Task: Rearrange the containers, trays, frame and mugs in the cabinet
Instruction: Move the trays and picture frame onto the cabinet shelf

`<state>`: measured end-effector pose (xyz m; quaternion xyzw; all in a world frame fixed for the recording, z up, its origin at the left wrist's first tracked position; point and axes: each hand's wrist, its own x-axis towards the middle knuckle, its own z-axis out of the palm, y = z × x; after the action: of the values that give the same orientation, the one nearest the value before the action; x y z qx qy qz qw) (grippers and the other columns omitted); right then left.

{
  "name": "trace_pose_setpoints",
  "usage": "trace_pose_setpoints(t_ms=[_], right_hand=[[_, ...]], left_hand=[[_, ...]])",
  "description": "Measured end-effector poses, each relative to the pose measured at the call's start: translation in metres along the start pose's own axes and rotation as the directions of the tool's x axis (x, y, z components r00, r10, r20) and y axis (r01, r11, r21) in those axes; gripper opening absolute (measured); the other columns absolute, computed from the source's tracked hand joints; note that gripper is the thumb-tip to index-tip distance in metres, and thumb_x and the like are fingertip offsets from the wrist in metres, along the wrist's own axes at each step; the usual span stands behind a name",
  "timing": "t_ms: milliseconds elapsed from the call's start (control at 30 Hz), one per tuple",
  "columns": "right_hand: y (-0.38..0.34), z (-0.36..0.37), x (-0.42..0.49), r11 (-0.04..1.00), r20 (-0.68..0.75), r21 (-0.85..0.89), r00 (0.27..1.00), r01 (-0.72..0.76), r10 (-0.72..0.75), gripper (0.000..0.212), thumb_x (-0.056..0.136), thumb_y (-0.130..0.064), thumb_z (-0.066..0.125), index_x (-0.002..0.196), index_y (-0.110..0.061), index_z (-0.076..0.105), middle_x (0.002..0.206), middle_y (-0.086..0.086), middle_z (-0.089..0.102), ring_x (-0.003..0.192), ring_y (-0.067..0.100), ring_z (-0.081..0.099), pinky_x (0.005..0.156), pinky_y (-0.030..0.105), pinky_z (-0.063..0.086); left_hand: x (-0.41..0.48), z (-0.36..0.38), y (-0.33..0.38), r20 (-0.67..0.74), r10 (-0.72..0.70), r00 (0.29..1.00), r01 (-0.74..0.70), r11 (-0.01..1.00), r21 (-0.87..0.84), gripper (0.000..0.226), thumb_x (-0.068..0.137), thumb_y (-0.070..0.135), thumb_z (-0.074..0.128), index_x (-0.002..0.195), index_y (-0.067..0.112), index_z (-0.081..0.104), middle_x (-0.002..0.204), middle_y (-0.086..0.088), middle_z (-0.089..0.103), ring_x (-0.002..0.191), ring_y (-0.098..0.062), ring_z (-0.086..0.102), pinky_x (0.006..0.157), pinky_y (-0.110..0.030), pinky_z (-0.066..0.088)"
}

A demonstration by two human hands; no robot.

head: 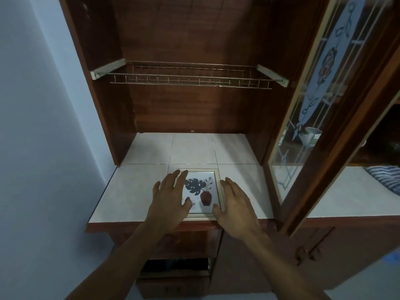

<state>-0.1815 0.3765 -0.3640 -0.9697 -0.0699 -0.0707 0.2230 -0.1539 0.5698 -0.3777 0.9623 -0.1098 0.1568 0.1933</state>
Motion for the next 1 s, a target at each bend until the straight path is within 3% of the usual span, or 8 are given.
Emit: trace_pose_setpoints(t_ms=[367, 567, 733, 1000], right_hand=[[0.029, 0.029, 0.029, 0.995, 0.064, 0.049, 0.995, -0.082, 0.078, 0.071, 0.093, -0.037, 0.055, 0.152, -0.015, 0.023, 0.160, 0.003, 0.024, 0.146, 0.021, 0.022, 0.119, 0.034, 0.021], [0.036, 0.041, 0.041, 0.995, 0.072, 0.045, 0.994, -0.086, 0.083, 0.064, 0.089, -0.039, 0.057, 0.144, -0.014, 0.035, 0.143, 0.003, 0.046, 0.129, 0.022, 0.042, 0.107, 0.035, 0.037], [0.040, 0.047, 0.046, 0.994, 0.069, 0.024, 0.992, -0.106, 0.104, 0.058, 0.089, -0.042, 0.055, 0.139, -0.015, 0.042, 0.132, 0.004, 0.054, 0.120, 0.024, 0.049, 0.101, 0.036, 0.042], [0.045, 0.065, 0.045, 0.992, 0.064, -0.021, 0.990, -0.121, 0.122, 0.073, 0.080, -0.059, 0.023, 0.138, -0.018, 0.041, 0.131, 0.003, 0.056, 0.118, 0.023, 0.046, 0.104, 0.040, 0.039]], left_hand=[[0.018, 0.040, -0.016, 0.048, -0.107, 0.993, 0.109, 0.993, -0.050, 0.073, 0.083, 0.036, 0.066, 0.146, 0.019, 0.032, 0.146, -0.005, 0.044, 0.132, -0.027, 0.044, 0.109, -0.052, 0.036], [0.021, 0.053, -0.021, 0.052, -0.177, 0.983, 0.181, 0.981, -0.072, 0.066, 0.085, 0.026, 0.066, 0.143, 0.012, 0.038, 0.142, -0.011, 0.048, 0.122, -0.031, 0.051, 0.102, -0.047, 0.041], [0.027, 0.054, -0.023, 0.051, -0.284, 0.957, 0.287, 0.956, -0.058, 0.060, 0.090, 0.034, 0.059, 0.142, 0.013, 0.038, 0.138, -0.009, 0.049, 0.117, -0.026, 0.052, 0.097, -0.037, 0.047], [0.030, 0.059, -0.033, 0.150, -0.423, 0.894, 0.425, 0.905, 0.023, 0.044, 0.093, 0.042, 0.047, 0.127, 0.015, 0.049, 0.114, -0.006, 0.058, 0.094, -0.021, 0.061, 0.076, -0.032, 0.054]])
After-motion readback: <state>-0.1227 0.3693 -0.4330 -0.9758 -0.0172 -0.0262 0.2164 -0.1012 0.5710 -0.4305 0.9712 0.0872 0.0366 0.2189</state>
